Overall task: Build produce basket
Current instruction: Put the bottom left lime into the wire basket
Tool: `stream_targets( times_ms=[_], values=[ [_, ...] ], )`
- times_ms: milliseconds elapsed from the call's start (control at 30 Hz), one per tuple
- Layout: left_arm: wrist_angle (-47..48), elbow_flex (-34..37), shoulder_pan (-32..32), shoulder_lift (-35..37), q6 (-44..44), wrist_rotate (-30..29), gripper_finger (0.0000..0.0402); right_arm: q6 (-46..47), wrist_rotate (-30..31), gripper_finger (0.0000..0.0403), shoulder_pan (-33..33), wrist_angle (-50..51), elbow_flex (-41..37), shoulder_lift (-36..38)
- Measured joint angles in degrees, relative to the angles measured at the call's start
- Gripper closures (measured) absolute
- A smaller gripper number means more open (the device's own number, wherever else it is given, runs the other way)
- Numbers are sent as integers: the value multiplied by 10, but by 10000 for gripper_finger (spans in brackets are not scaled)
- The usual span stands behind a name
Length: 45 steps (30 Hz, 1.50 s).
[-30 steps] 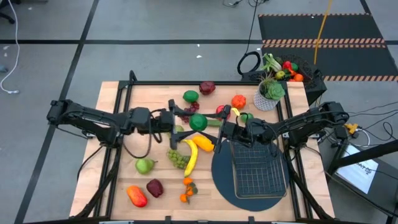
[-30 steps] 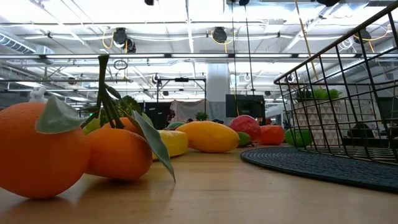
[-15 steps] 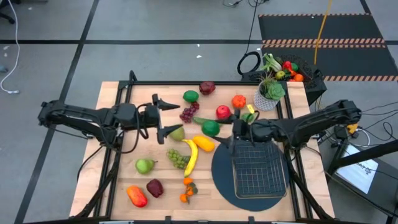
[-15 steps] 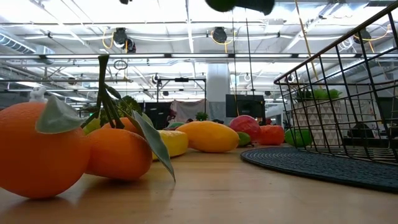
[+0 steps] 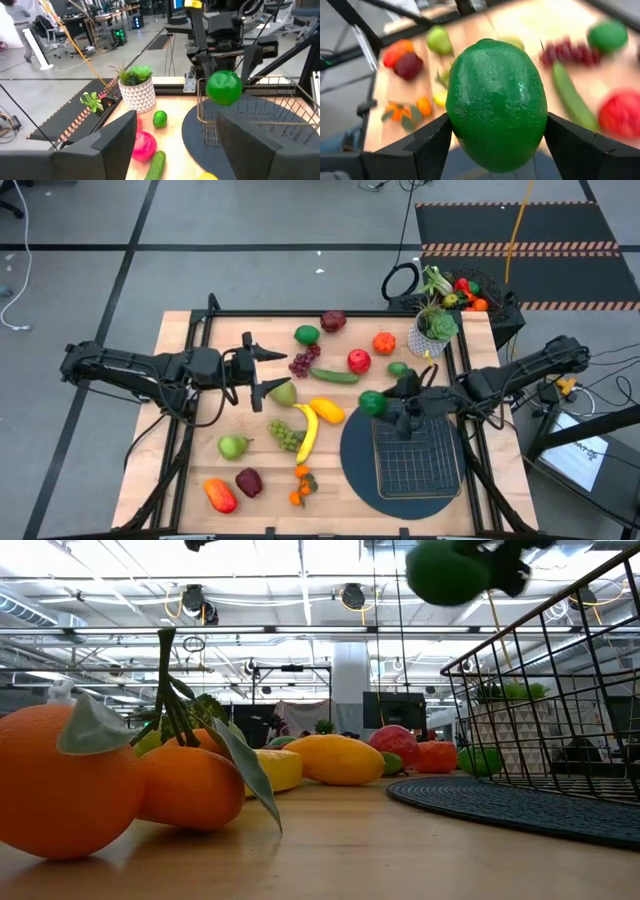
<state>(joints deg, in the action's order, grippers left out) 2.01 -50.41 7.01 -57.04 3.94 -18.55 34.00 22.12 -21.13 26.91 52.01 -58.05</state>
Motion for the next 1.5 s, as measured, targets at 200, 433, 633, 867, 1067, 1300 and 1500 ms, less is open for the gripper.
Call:
stream_targets(
  times_ms=[200,433,633,867,1067,1300,1500],
  values=[
    [2,0,0,0,0,0,160,97,-59,113,-17,122,0,14],
    [7,0,0,0,2,0,173,197,-59,113,-31,224,-1,-2],
    [10,0,0,0,2,0,174,209,-59,113,-30,204,-29,-22],
    [10,0,0,0,1,3,174,219,-78,113,-30,167,-74,-37],
    [10,0,0,-4,0,5,174,221,-84,112,-30,143,-100,-45],
    [12,0,0,-11,2,6,174,223,-73,92,-30,135,-106,-44],
    [10,0,0,-14,3,7,174,218,-71,67,-30,135,-106,-44]
  ],
)
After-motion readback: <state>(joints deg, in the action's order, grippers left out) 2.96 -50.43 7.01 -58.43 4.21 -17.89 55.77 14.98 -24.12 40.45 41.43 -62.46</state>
